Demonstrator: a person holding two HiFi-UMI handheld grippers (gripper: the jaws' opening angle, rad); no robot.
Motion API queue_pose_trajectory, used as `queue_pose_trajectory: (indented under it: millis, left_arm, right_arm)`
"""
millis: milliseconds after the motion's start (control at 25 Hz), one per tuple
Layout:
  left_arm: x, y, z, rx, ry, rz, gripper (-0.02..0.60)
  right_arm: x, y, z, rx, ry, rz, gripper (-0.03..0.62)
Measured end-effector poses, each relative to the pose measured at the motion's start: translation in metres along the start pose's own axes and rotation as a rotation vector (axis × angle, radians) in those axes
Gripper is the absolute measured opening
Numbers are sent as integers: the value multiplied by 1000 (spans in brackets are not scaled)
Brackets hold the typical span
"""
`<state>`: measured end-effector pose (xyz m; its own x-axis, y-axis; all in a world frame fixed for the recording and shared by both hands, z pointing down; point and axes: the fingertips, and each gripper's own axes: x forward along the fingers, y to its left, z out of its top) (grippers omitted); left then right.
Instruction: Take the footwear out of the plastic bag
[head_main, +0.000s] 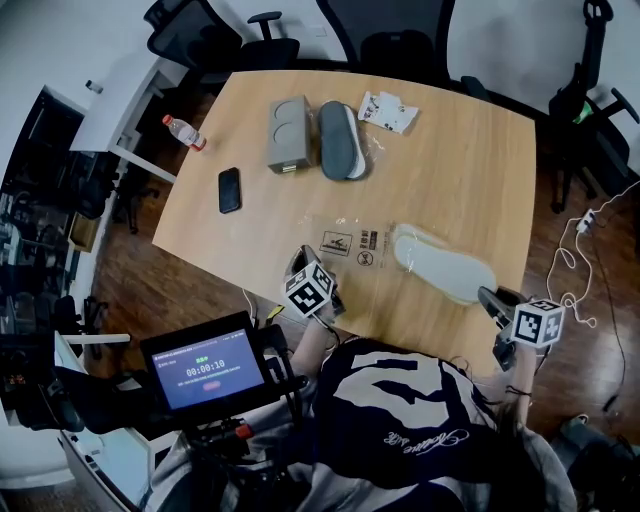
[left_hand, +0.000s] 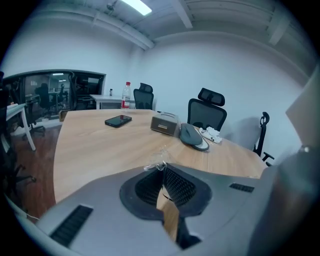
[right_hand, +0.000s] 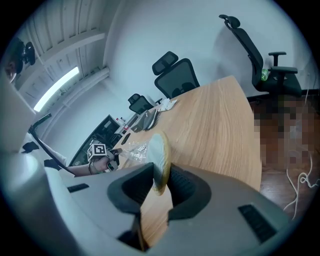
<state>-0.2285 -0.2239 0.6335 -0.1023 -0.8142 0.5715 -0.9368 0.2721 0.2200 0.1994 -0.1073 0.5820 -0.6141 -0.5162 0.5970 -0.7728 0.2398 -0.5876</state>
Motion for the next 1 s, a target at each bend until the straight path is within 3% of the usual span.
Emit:
queue_pose_trajectory:
  millis: [200,360,1000]
  left_arm:
    - [-3,18,0,22,-12,79,6]
    - [-6,26,-2,35,-16,120,6]
    - [2,-45,-47,-34,125,-81,6]
  right_arm:
    - [-20,-4,20,-23,-86,-66,78]
    - [-37,-4,39,-3,-185,-64,72]
    - [-3,75,102,-52,-316,149,54]
